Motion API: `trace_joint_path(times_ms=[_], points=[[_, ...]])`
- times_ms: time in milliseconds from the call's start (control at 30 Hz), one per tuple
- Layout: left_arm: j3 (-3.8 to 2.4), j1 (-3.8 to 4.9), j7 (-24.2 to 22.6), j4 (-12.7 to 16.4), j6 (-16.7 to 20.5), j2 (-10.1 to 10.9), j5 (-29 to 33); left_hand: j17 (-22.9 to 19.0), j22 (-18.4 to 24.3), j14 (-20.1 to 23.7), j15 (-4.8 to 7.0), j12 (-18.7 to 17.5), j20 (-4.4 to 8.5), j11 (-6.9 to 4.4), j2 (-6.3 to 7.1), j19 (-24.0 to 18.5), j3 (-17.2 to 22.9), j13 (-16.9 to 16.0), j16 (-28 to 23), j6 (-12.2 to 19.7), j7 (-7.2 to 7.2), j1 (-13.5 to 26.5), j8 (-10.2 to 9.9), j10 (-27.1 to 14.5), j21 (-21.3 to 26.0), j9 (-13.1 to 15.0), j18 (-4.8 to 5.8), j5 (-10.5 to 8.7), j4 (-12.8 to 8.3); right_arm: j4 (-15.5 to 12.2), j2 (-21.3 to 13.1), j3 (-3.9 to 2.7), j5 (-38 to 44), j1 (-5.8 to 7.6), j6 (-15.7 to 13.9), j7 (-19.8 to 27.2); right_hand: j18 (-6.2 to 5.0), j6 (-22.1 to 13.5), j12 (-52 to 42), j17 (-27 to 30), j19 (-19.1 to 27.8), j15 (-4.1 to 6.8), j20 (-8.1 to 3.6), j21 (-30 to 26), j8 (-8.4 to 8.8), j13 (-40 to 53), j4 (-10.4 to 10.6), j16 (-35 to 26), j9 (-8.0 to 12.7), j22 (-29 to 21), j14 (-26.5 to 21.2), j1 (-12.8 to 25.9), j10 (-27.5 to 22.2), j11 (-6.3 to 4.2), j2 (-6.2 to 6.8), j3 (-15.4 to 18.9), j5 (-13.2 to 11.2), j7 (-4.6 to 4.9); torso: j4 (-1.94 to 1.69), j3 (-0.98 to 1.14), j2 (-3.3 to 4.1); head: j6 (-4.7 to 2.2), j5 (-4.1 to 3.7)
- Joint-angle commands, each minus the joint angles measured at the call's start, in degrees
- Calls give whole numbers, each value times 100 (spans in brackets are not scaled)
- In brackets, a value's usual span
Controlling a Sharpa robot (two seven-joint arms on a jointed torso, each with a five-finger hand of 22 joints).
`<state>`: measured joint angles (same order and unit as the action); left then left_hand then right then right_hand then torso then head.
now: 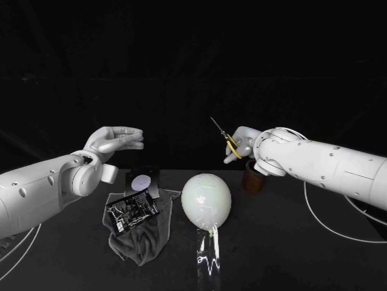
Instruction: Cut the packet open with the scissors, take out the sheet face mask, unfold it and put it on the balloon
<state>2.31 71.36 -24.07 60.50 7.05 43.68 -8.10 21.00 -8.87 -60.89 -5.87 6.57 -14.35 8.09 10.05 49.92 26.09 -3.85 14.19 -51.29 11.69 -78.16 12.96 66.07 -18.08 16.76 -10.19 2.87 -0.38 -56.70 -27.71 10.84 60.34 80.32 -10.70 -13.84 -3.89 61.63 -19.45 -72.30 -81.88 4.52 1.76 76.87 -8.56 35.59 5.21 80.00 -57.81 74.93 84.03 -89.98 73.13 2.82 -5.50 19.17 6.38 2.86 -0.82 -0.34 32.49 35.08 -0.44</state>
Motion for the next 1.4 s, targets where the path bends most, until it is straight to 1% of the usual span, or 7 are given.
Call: trace_joint_path(times_ms=[33, 133, 267, 667, 1000, 1133, 1400], points=[[-8, 165, -1, -137, -177, -79, -127, 1, 20, 52, -8, -54, -20, 4, 44, -84, 42, 10, -53, -38, -1, -7, 14, 57, 47, -12, 5, -9, 21, 387, 245, -5, 1048, 6, 384, 112, 75, -6, 32, -6, -9, 0, 14, -8, 20, 11, 14, 6, -14, 1084, 207, -1085, 674, -385, -1113, -40, -84, 49, -31, -24, 101, -41, -4], [-9, 322, 160, -236, -149, -131, -176, -7, 43, 112, -36, -100, -46, 31, 78, -141, 51, 17, -95, -11, 28, 15, -9, 26, 87, -28, 10, -10, 54, 697, 460, -7, 1345, 6, 367, 180, 67, -15, 47, 33, 12, -5, 19, -42, 25, 11, 29, -21, -19, 1073, 197, -1071, 661, -381, -1112, -48, -141, 52, -36, -40, 160, -75, -2], [-9, 568, 377, -407, -25, -242, -322, -205, 216, 1206, -430, -268, -203, 367, 199, -703, -297, 15, -601, 424, 331, 301, -236, -747, 436, -138, 164, -8, 316, 1043, 714, -12, 1831, 9, 238, 206, 48, -94, 144, 117, 70, -25, 35, -134, 73, -26, 56, -86, -19, 1044, 170, -1065, 572, -357, -1106, -75, -267, 77, -41, -56, 238, -127, -1], [-16, 1076, 600, -954, 137, -814, -984, -198, 315, 1221, -390, -152, -223, 300, 108, -968, -534, -10, -459, 297, 223, 145, -115, -711, 608, -113, 263, -11, 412, 1453, 1241, -25, 3435, 4, -431, -284, 26, -228, 710, 442, 129, -136, 130, -270, 290, -410, 46, -349, 102, 1005, 71, -1138, 288, -225, -1069, 36, -295, 207, -105, -89, 477, -237, -103], [-19, 1244, 911, -1218, -45, -1327, -1909, -297, 417, 1535, -478, -232, -230, 389, 87, -1239, -1236, 13, -524, 462, 296, 262, -170, -910, 770, -171, 387, -9, 805, 1489, 1530, -24, 4260, -14, -366, -547, -106, -626, 1444, 1105, 559, -351, 295, -1003, 519, -1031, 266, -888, 584, 783, -235, -1044, -180, 6, -1064, 425, -333, 460, -122, -115, 556, -315, -94], [-22, 1276, 916, -1374, -1, -1585, -2275, -387, 533, 1528, -474, -201, -231, 383, -188, -1875, -2450, 10, -433, 442, 290, -301, -121, -912, 1001, -206, 531, -12, 1433, 1547, 1668, -22, 4429, -64, -187, -710, -150, -916, 1607, 1439, 717, -463, 387, -1284, 514, -1374, 436, -1147, 823, 696, -391, -1006, -470, 152, -1046, 674, -334, 583, -133, -121, 576, -342, -65], [-12, 1322, 1348, -1635, -450, -1944, -3153, -443, 556, 1515, -468, -227, -236, 373, -243, -2053, -2697, 13, -395, 446, 288, -528, -111, -938, 1057, -232, 578, -10, 1704, 1545, 1842, -21, 4587, -129, -102, -972, -199, -1137, 1596, 1562, 815, -568, 514, -1519, 501, -1878, 705, -1234, 1089, 620, -457, -904, -727, 289, -883, 733, -333, 696, -129, -114, 613, -362, -17]])
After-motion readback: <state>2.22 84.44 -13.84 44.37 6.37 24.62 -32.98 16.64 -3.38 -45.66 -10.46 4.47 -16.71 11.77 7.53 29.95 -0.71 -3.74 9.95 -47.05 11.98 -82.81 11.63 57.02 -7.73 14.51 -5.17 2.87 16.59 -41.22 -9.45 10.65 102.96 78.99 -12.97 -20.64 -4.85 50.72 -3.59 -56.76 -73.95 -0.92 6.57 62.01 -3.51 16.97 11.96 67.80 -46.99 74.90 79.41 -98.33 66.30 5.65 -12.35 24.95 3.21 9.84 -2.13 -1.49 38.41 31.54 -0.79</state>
